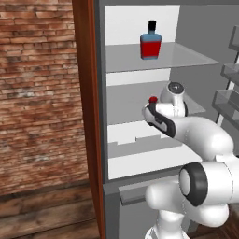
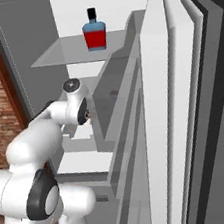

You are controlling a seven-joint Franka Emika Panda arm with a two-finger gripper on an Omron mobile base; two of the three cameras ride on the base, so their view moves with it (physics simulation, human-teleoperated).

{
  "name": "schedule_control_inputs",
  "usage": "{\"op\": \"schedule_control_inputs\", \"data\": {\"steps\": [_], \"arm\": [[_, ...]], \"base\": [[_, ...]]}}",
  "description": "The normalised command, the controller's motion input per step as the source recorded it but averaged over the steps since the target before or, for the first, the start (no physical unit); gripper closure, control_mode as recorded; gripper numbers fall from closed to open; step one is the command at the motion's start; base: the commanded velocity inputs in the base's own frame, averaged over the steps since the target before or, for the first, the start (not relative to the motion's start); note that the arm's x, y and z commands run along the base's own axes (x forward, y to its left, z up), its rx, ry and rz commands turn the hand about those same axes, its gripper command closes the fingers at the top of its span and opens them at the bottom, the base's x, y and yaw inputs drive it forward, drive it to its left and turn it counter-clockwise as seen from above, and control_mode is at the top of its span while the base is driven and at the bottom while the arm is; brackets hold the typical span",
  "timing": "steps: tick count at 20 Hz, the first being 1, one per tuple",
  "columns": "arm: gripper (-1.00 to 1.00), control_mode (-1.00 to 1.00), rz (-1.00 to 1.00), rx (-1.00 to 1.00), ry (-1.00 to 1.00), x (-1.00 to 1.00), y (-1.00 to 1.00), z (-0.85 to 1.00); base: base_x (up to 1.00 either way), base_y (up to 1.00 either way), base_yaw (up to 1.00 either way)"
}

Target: Place the liquor on the top shelf of the fridge to keep it out of children's reach, and place the onion and apple on lower shelves for easy access.

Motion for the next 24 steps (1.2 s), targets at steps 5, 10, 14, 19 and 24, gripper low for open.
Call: {"op": "schedule_control_inputs", "data": {"steps": [5, 10, 14, 19, 24], "arm": [[1.00, -1.00, 0.00, 0.00, 0.00, 0.50, 0.00, -0.01], [1.00, -1.00, 0.01, 0.00, 0.00, 0.57, 0.00, -0.04], [1.00, -1.00, 0.02, 0.00, 0.00, 0.54, -0.04, -0.21], [1.00, -1.00, 0.04, 0.02, -0.01, 0.50, -0.13, -0.32], [1.00, -1.00, 0.04, 0.03, -0.02, 0.52, -0.15, -0.29]], "base": [[0.00, 0.00, 0.00], [0.00, 0.00, 0.00], [0.00, 0.00, 0.00], [0.00, 0.00, 0.00], [0.00, 0.00, 0.00]]}}
